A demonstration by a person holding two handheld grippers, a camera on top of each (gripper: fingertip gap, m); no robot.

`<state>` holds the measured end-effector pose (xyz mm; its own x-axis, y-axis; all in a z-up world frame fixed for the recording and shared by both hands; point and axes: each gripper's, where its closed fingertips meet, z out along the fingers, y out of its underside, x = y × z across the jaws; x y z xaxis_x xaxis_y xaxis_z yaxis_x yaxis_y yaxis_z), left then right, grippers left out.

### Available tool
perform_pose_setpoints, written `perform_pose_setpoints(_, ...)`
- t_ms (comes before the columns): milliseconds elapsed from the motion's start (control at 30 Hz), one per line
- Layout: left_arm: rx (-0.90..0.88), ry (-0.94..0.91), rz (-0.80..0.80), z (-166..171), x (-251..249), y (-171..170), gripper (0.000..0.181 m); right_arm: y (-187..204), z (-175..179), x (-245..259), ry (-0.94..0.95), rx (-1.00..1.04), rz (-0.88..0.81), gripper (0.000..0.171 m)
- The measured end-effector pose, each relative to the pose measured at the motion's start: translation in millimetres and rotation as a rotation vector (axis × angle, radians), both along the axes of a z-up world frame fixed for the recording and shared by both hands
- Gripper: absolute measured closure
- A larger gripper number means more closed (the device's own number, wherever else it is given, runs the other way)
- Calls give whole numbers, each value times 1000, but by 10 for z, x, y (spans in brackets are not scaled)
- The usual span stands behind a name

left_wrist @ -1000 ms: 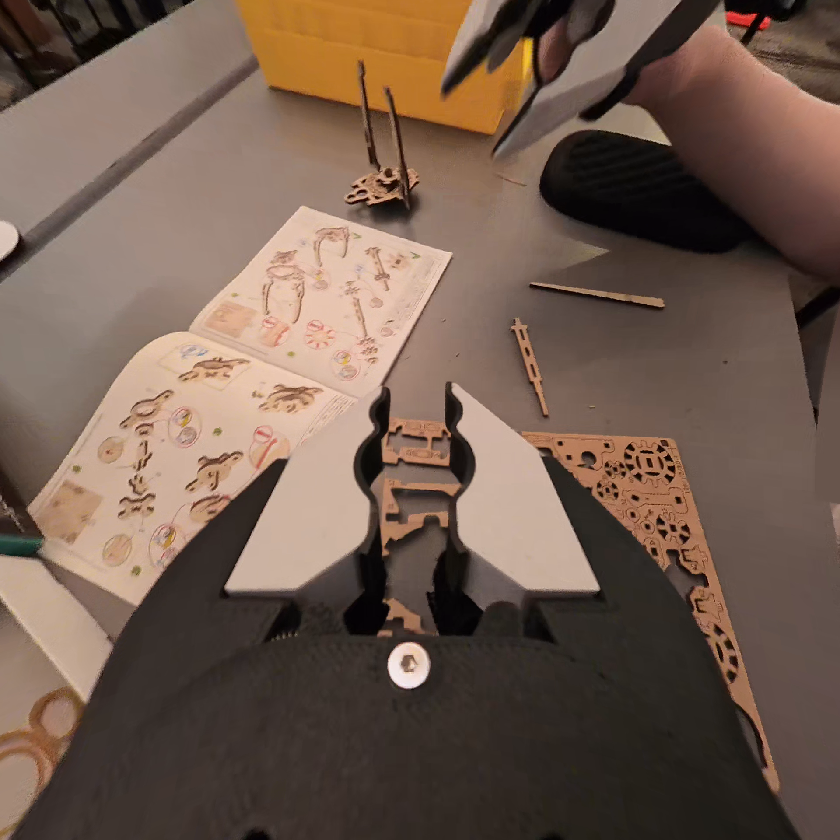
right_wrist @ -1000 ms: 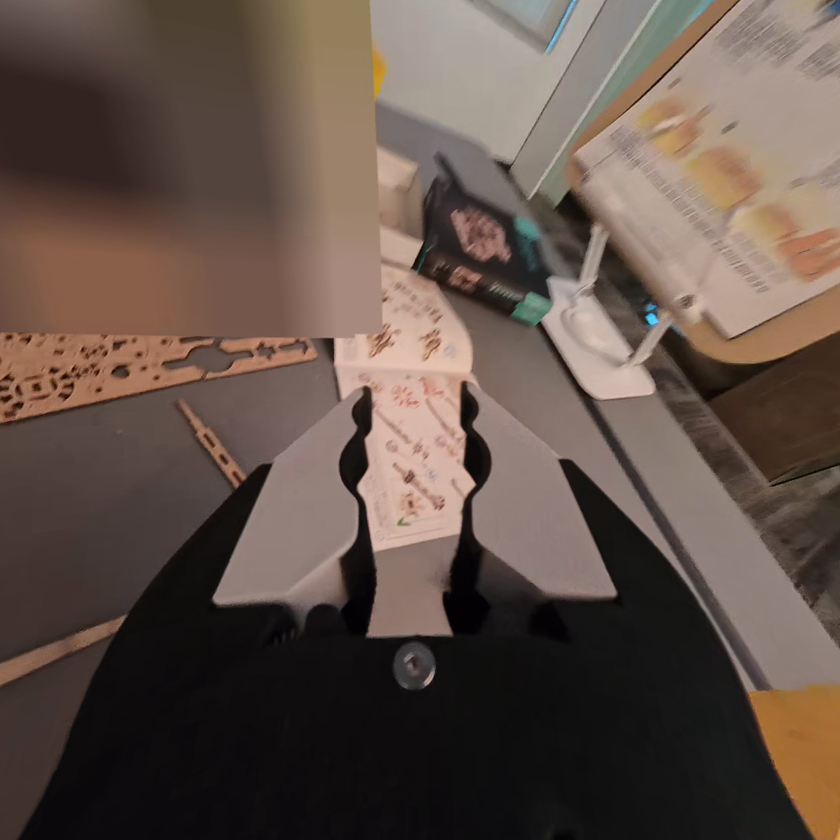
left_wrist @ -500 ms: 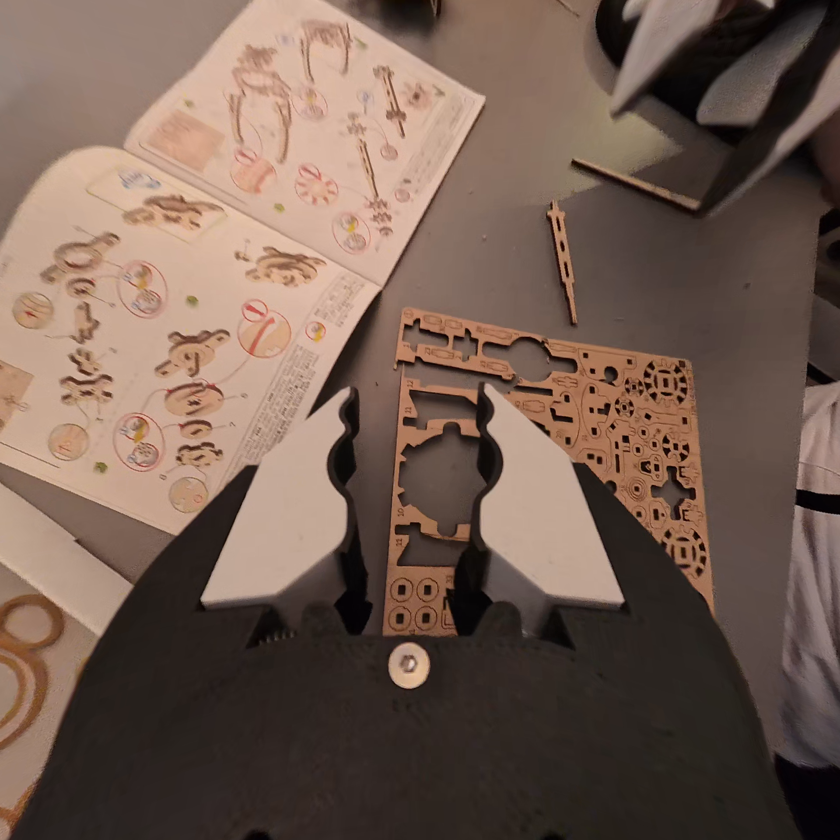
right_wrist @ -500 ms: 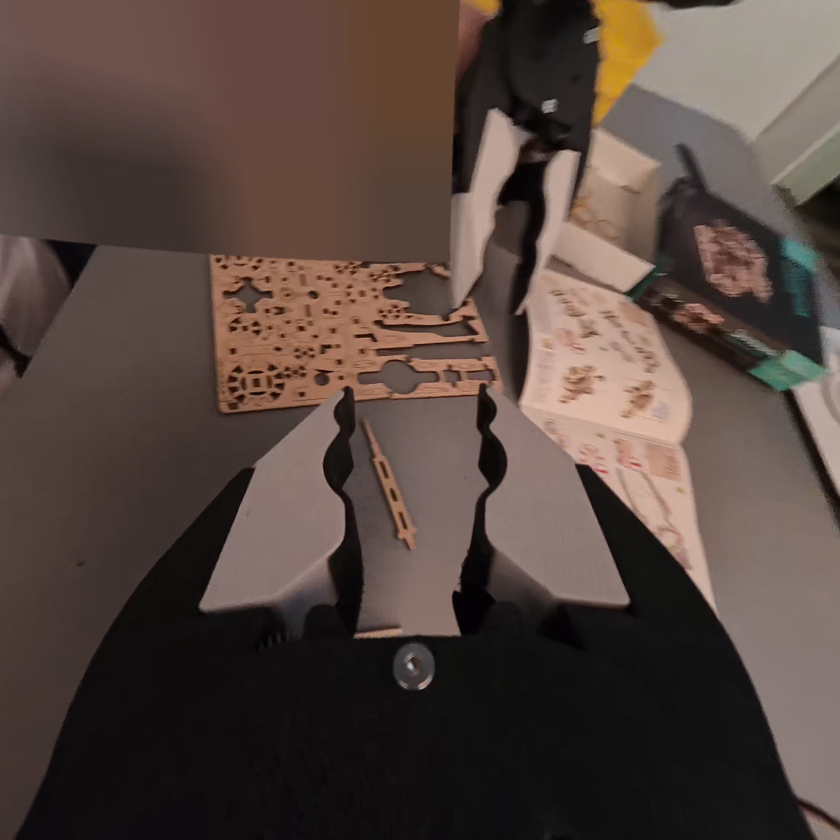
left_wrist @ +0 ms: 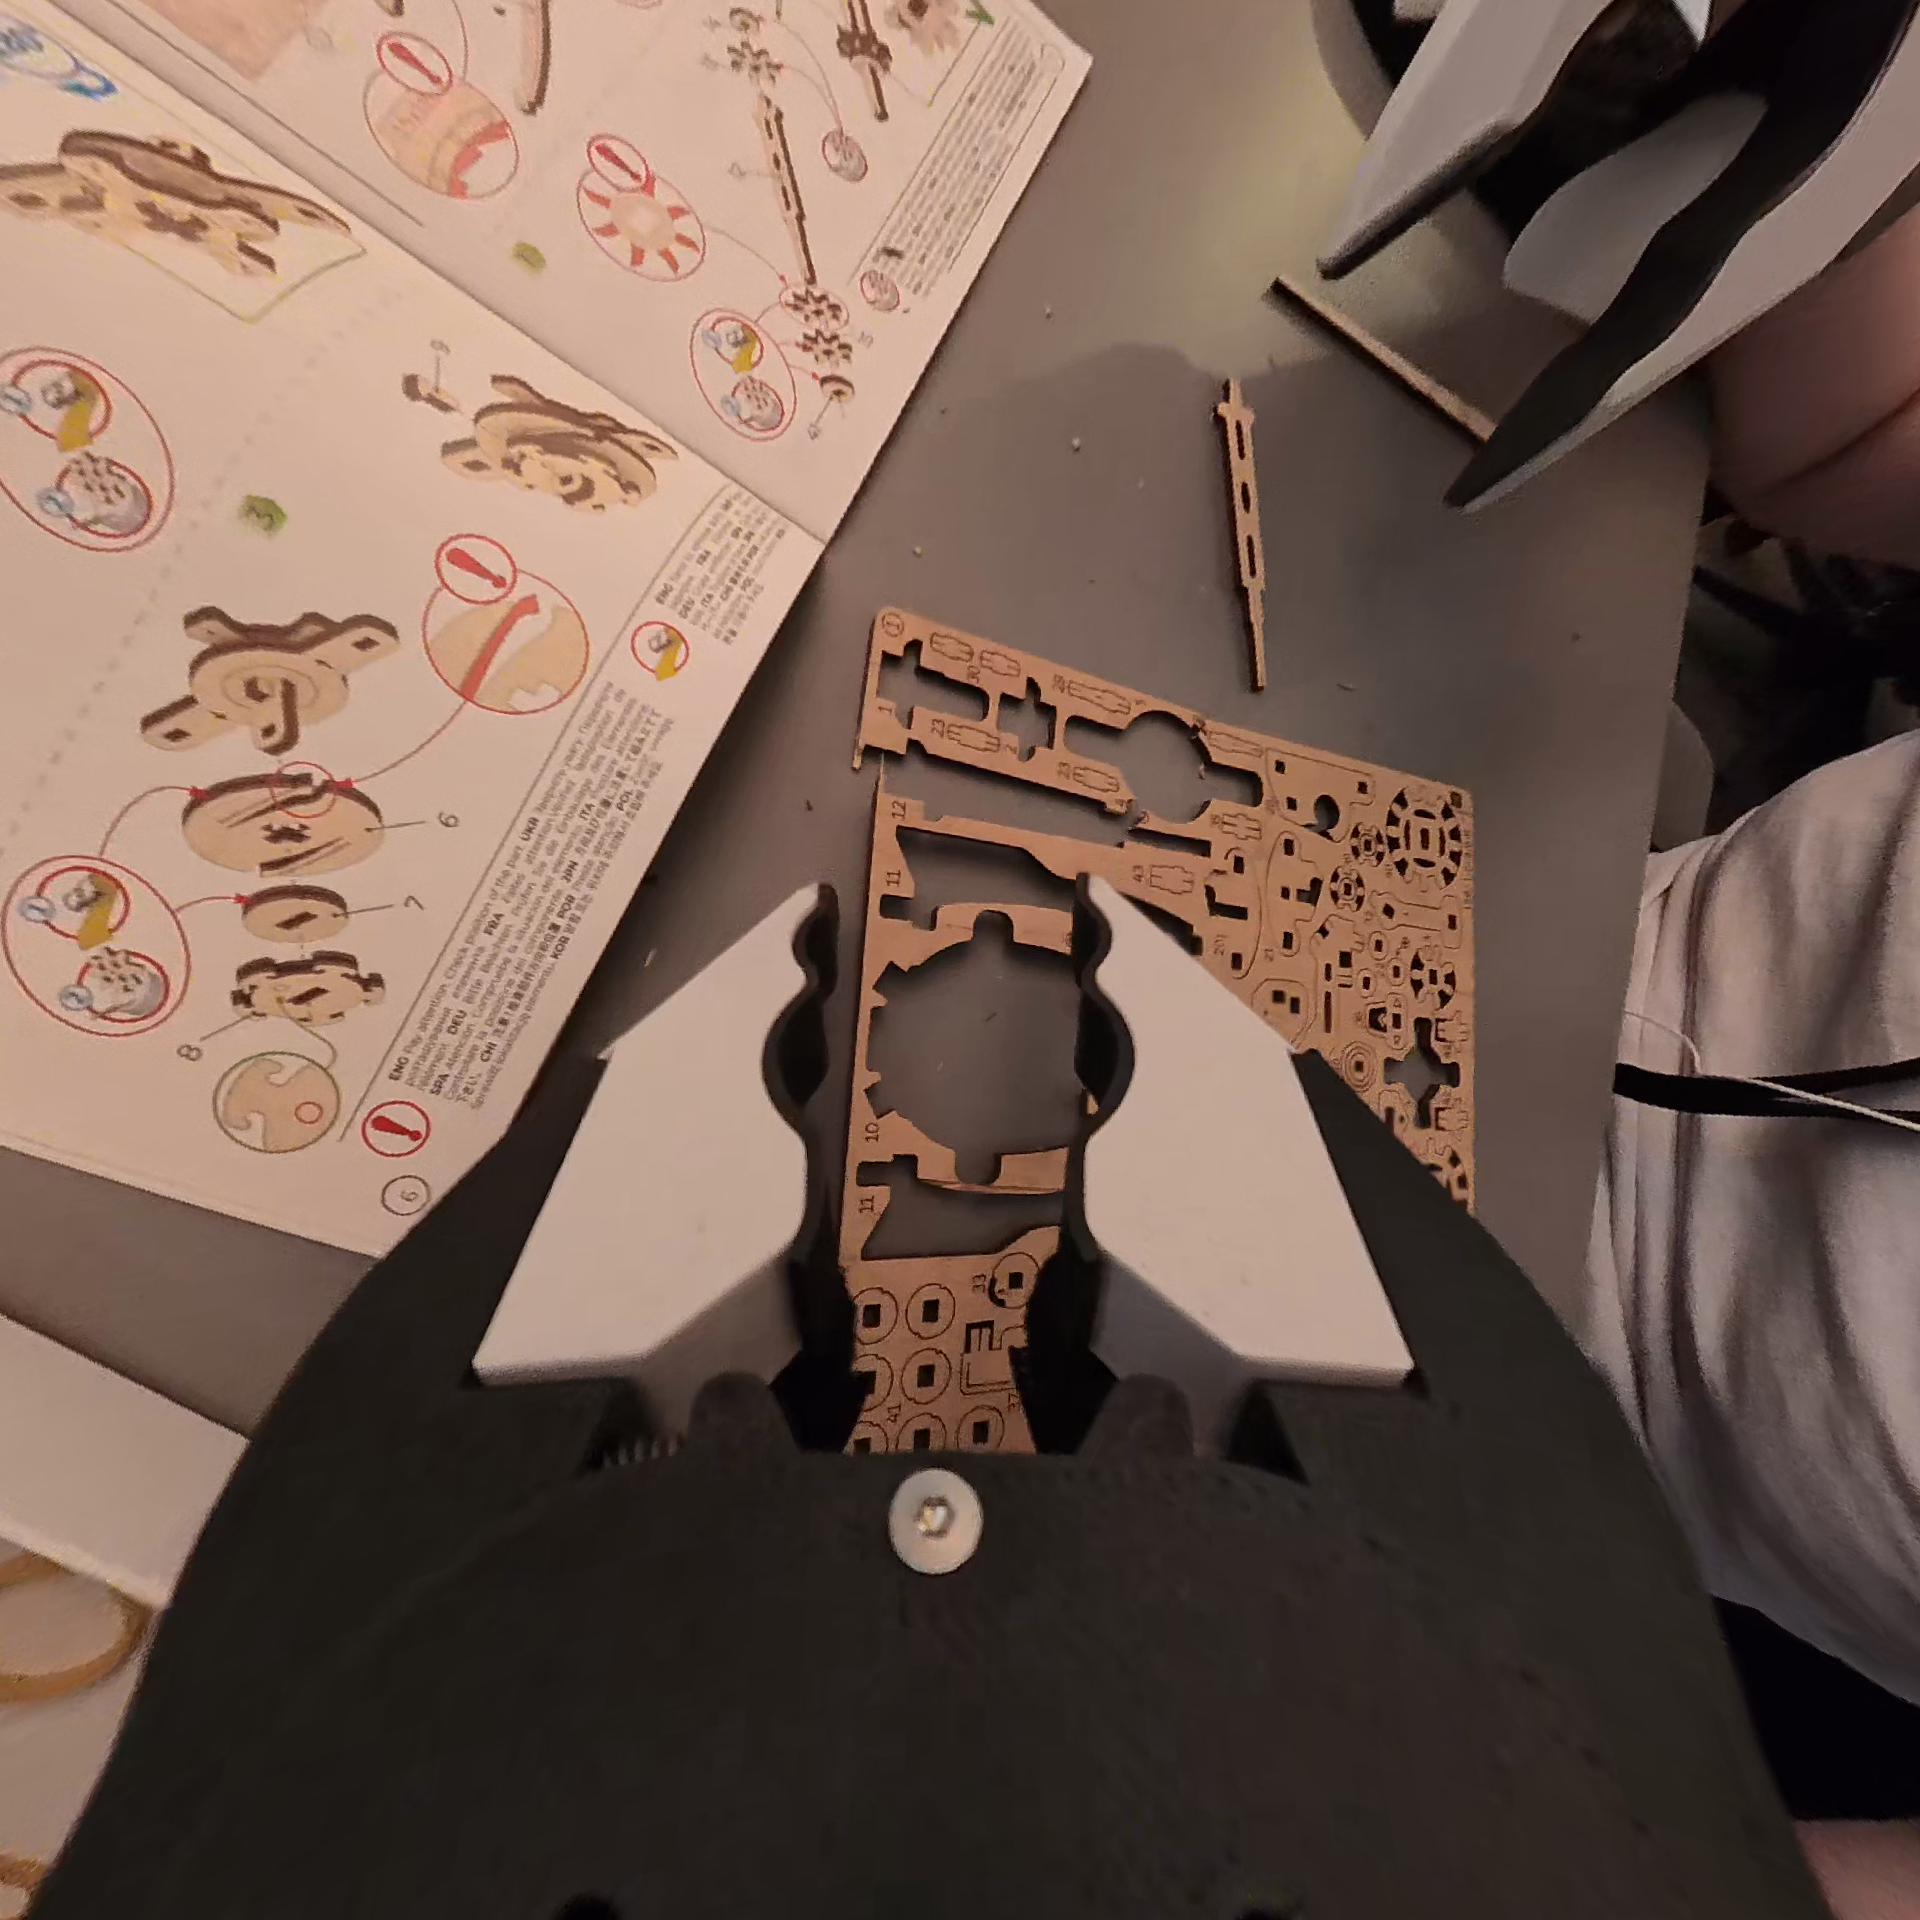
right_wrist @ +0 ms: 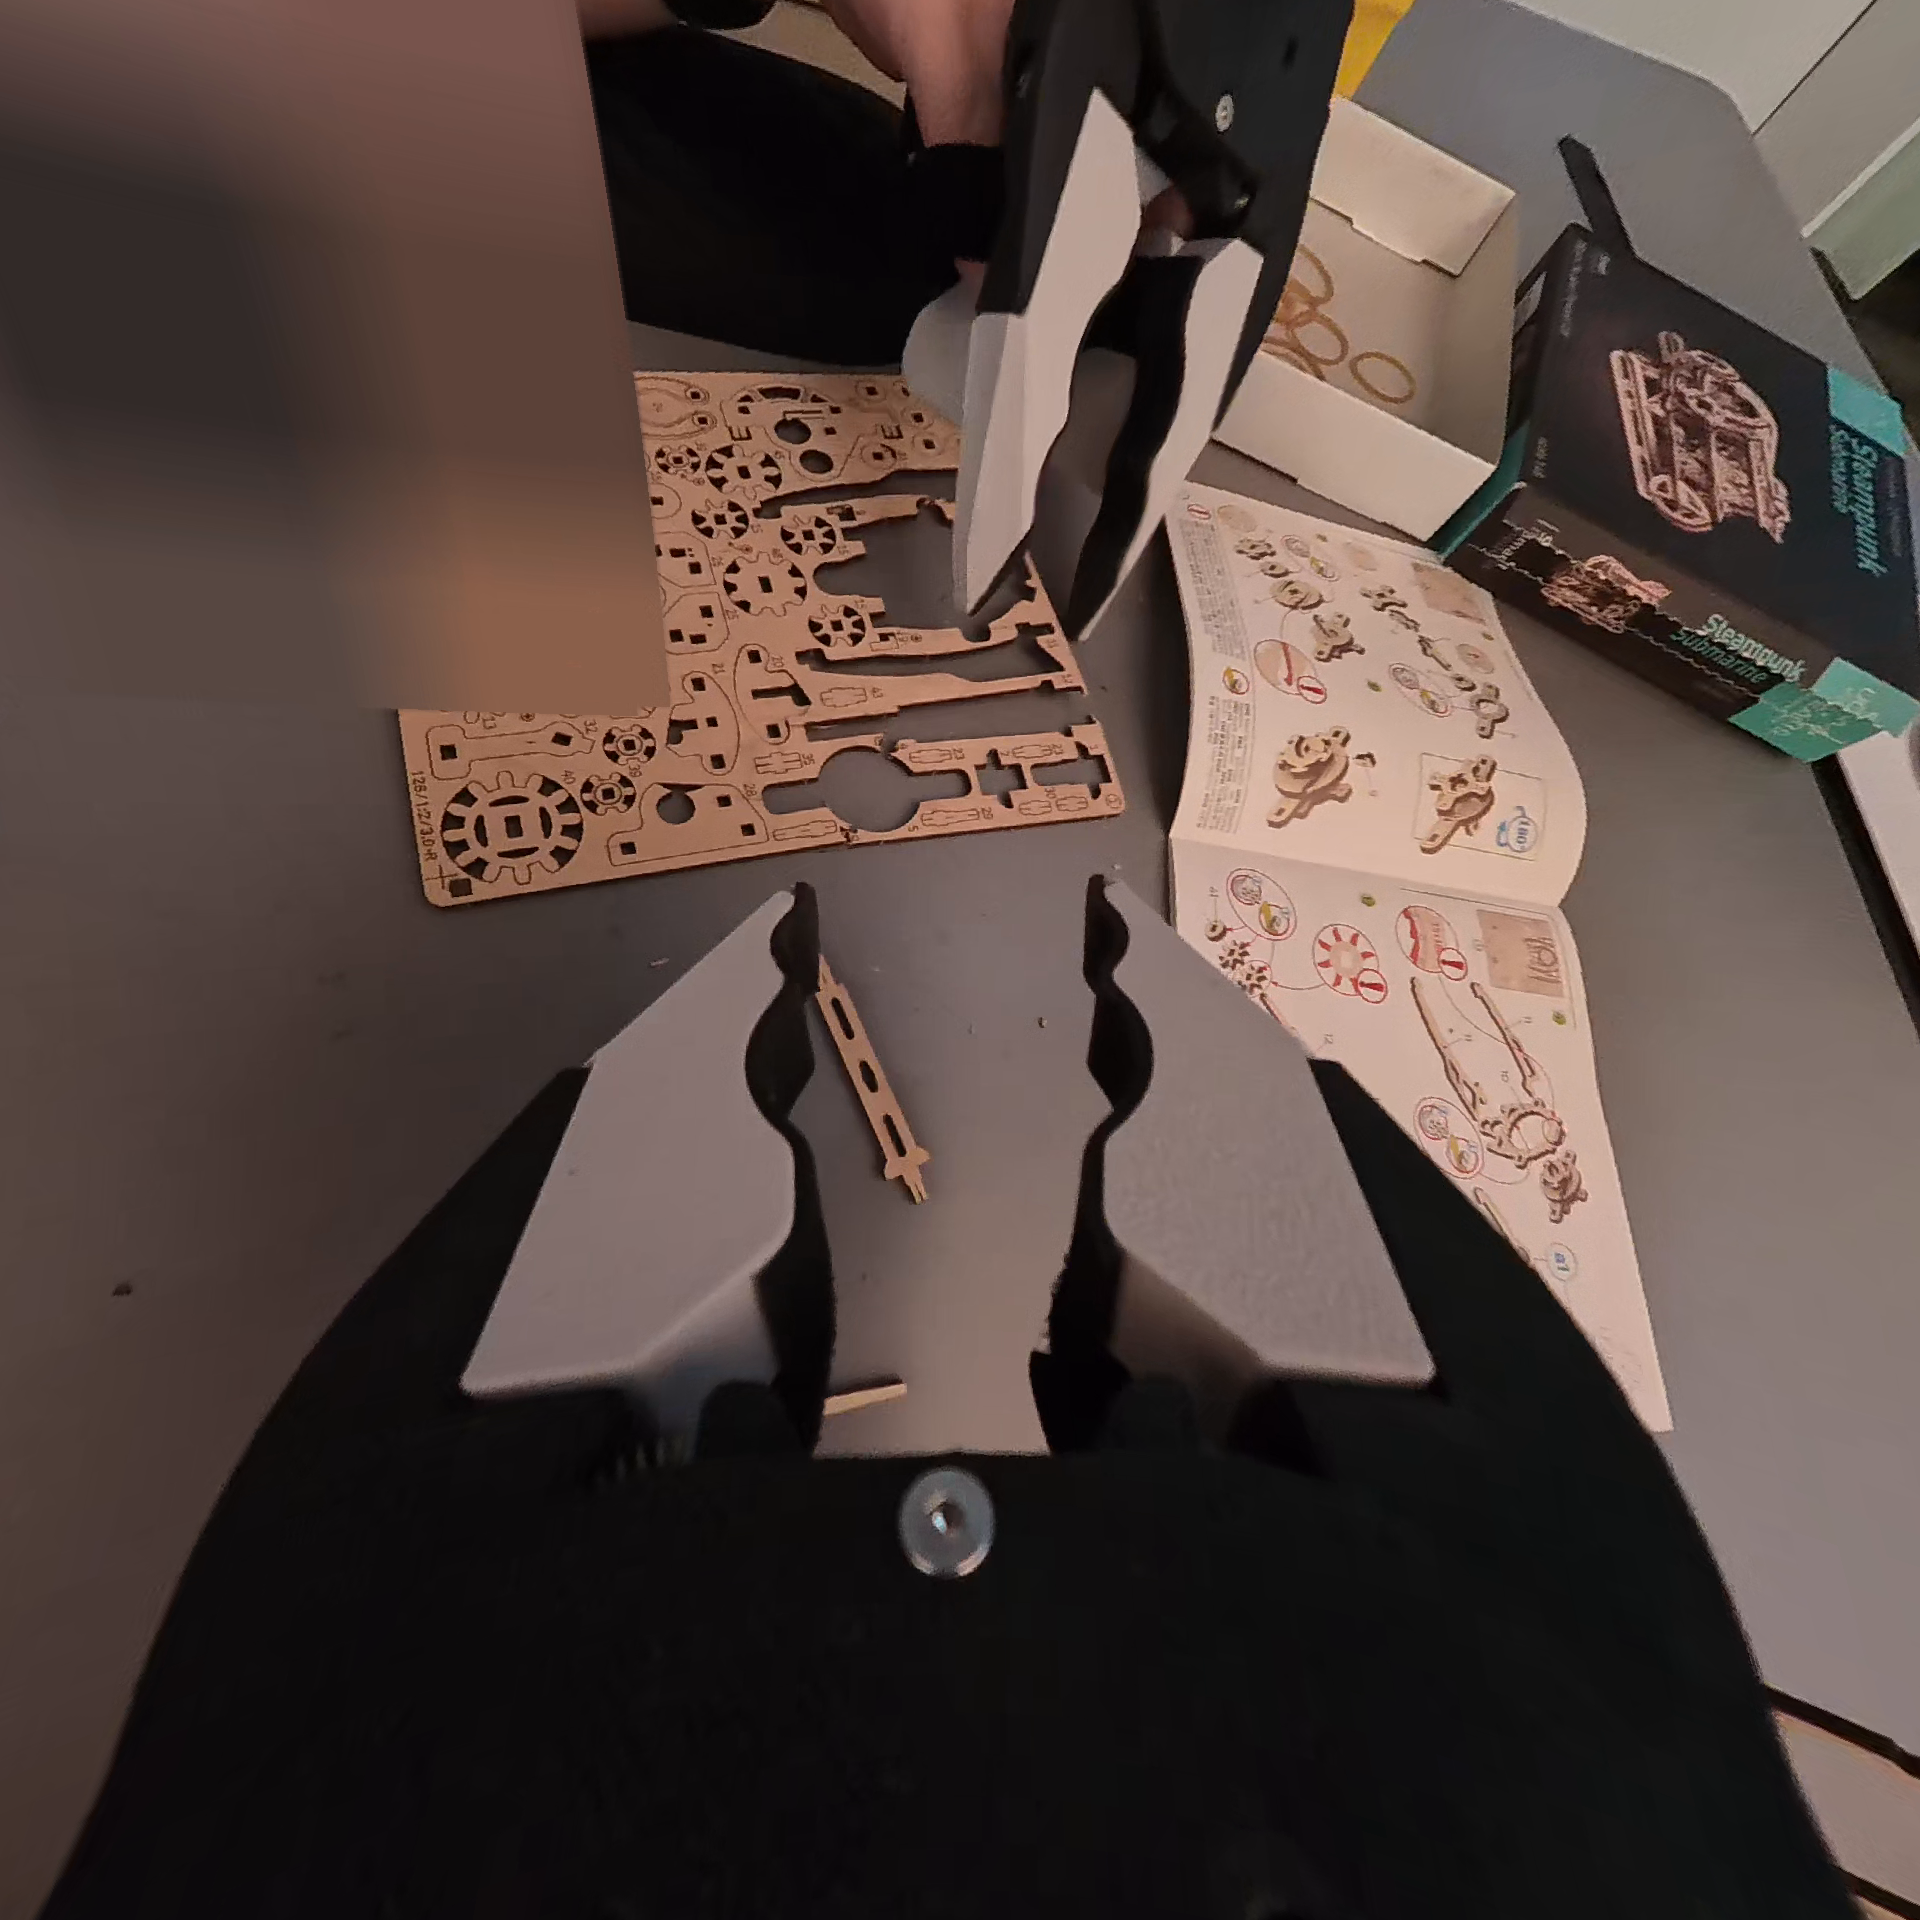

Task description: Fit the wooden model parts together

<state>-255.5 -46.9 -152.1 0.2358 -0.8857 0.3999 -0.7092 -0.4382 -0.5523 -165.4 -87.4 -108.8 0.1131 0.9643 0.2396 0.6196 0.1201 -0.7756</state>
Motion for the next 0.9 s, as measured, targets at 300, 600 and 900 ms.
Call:
perform_pose_setpoints(300,37,25,-21,-37,-5,-4,148,-64,-106,-26,-43,-19,30,123)
perform_pose_setpoints(600,144,-45,28,174,-2,152,159,49,37,20,3,49,-20,126)
perform_pose_setpoints(900,374,-473,227,1030,-1,509,163,402,1214,530,412,531,-290,127)
